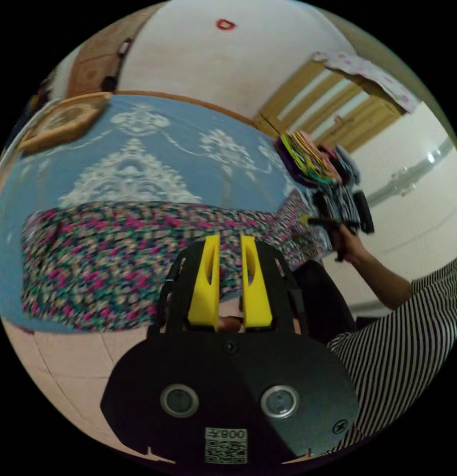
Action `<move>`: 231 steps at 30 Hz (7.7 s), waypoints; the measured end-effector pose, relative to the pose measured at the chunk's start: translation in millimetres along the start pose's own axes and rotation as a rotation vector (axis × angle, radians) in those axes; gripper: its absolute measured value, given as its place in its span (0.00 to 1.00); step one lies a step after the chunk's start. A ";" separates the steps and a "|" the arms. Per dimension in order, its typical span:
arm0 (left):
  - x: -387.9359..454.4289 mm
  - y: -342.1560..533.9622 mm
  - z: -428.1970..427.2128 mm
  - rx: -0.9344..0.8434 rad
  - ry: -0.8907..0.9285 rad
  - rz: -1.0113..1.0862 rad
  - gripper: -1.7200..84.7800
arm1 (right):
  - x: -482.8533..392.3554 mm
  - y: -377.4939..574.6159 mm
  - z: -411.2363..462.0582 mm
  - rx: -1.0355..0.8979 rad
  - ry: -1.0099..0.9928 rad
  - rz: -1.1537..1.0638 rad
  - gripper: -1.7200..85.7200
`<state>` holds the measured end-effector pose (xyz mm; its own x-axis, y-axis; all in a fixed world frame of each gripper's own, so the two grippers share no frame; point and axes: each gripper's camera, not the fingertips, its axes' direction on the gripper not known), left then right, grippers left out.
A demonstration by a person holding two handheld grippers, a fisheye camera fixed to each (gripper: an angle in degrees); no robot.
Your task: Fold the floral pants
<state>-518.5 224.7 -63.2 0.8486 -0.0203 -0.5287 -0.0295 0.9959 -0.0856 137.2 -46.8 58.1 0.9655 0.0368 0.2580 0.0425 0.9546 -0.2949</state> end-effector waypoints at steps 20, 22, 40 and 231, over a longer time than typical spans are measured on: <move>204.8 -124.5 306.4 -0.366 -0.065 0.232 0.04 | 348.2 -52.9 -26.2 -0.184 0.246 0.288 0.10; 216.9 -131.7 319.9 -0.355 -0.058 0.234 0.03 | 368.7 -45.3 -31.8 -0.187 0.249 0.285 0.08; 366.1 -188.0 401.1 -0.218 0.107 0.405 0.02 | 567.8 171.2 -201.6 0.235 -0.174 0.325 0.02; 160.4 -113.8 237.8 -0.276 -0.082 0.169 0.02 | -97.1 20.9 142.4 -0.155 -0.103 -0.395 0.02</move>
<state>-253.4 129.1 62.5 0.8591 0.1615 -0.4857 -0.3056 0.9230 -0.2338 7.8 11.7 157.9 0.8370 -0.2853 0.4669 0.4488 0.8461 -0.2876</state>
